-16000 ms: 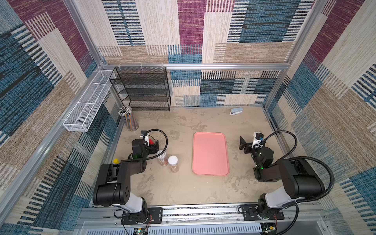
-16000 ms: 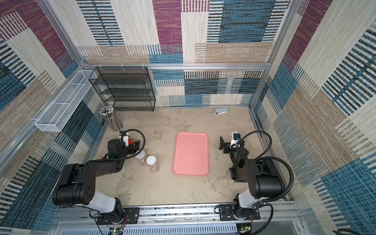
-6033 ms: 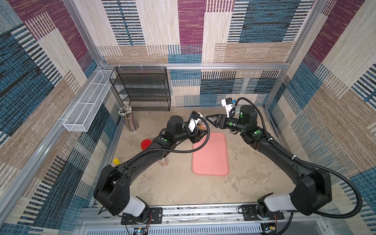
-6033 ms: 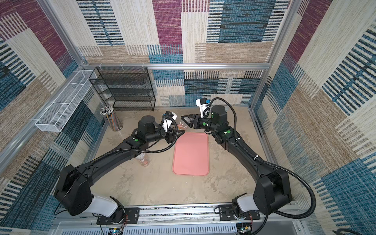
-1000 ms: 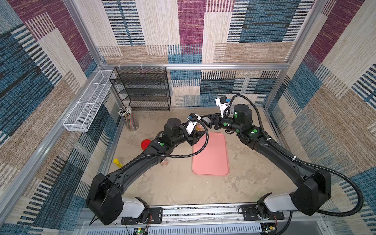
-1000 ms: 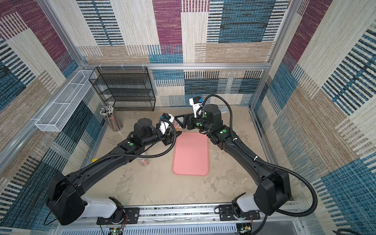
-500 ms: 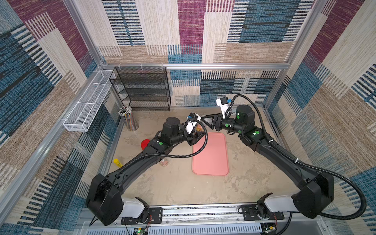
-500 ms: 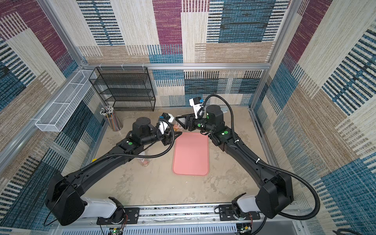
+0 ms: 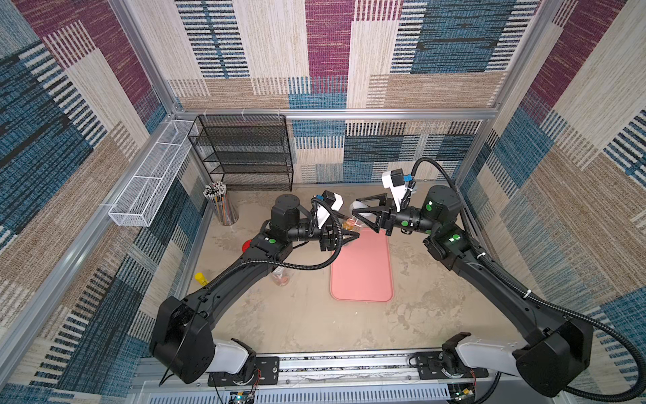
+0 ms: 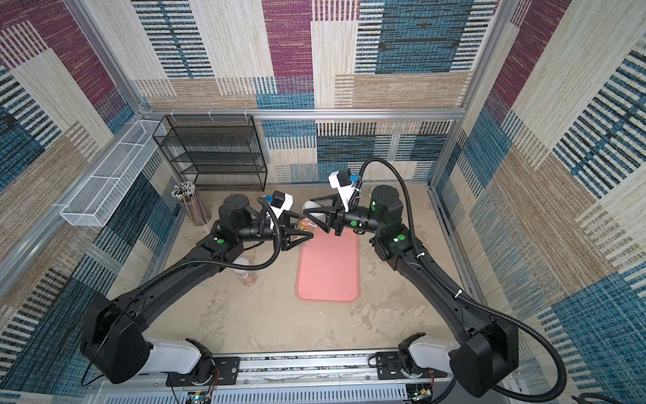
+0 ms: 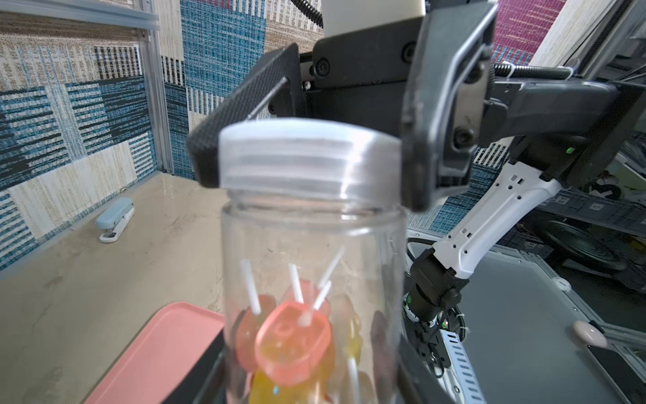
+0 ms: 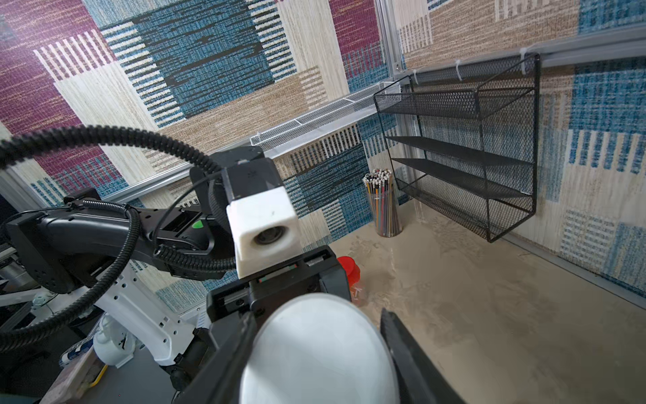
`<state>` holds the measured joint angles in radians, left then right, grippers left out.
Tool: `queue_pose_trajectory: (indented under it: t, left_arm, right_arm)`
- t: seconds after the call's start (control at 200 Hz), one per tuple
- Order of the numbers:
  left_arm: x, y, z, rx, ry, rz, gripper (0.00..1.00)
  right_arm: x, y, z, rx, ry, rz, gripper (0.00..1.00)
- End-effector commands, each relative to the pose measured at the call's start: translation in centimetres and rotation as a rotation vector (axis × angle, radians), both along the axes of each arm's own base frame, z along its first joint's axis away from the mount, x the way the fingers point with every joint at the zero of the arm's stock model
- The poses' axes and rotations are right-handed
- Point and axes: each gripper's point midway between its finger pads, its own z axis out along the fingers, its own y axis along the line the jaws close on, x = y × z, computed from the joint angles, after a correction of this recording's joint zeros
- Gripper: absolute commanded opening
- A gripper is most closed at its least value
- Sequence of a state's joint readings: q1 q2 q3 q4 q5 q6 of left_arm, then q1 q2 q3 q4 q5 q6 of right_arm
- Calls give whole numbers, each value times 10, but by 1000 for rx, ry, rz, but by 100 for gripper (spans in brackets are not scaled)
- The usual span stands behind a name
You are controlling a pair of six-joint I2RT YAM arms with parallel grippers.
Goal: Pour the candies out of the jar
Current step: Unscrew the lid from the jar.
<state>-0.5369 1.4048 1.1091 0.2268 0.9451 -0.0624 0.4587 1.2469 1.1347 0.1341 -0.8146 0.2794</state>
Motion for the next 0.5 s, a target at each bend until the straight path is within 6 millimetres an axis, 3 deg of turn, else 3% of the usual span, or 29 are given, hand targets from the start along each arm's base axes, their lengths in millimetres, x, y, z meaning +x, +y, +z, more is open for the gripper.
queue_pose_trajectory:
  t: [0.0,0.496]
  left_arm:
    - [-5,-2,12,-29,5,-35,0]
    - [4,2,0,17,0,48,0]
  right_arm:
    - [-13,4,7,-5,-61,69,35]
    - [5,5,3,-11,-1,13,54]
